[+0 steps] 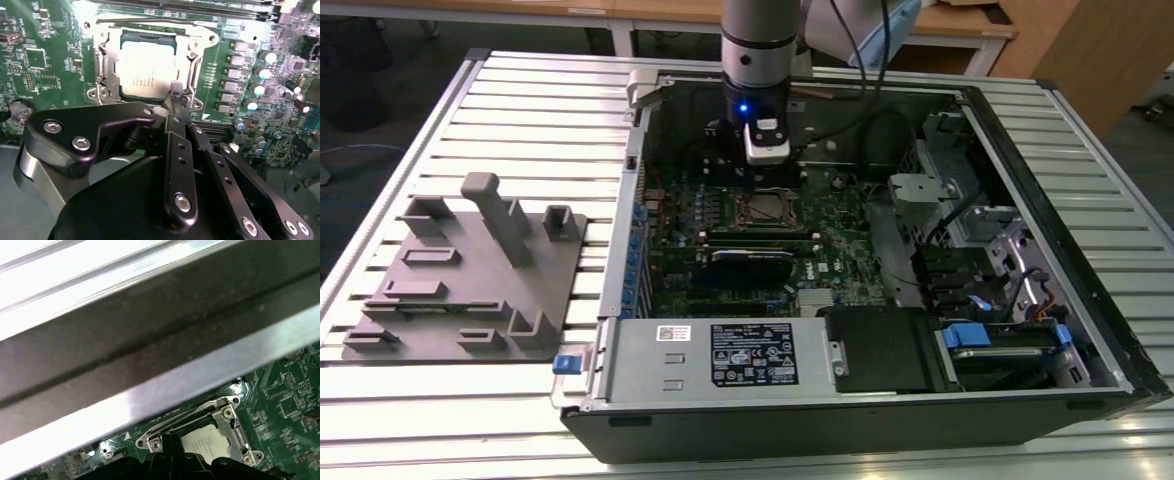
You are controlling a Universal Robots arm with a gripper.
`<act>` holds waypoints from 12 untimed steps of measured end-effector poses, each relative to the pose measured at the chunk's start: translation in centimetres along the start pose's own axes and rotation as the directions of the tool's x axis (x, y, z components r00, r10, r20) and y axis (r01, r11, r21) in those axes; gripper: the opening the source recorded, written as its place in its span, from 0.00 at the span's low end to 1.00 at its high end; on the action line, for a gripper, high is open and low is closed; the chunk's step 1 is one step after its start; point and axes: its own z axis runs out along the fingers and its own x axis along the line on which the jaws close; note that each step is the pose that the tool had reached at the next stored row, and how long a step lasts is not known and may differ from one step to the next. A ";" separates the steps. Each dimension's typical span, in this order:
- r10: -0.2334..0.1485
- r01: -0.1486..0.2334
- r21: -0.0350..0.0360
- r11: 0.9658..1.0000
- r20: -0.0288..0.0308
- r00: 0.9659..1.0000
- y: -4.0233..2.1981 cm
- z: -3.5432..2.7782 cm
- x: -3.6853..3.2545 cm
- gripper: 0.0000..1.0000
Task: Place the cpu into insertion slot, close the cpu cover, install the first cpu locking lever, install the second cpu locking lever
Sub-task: 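Install the first cpu locking lever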
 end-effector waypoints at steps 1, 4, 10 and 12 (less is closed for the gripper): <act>-0.008 0.008 -0.001 1.000 0.000 1.000 0.04 0.01 -0.08 0.11; -0.033 0.033 -0.002 0.999 -0.001 0.999 0.13 0.02 -0.30 0.11; -0.076 0.076 -0.004 0.997 -0.001 0.997 0.46 0.08 -1.03 0.11; -0.088 0.088 -0.005 0.996 -0.001 0.996 0.60 0.11 -1.33 0.11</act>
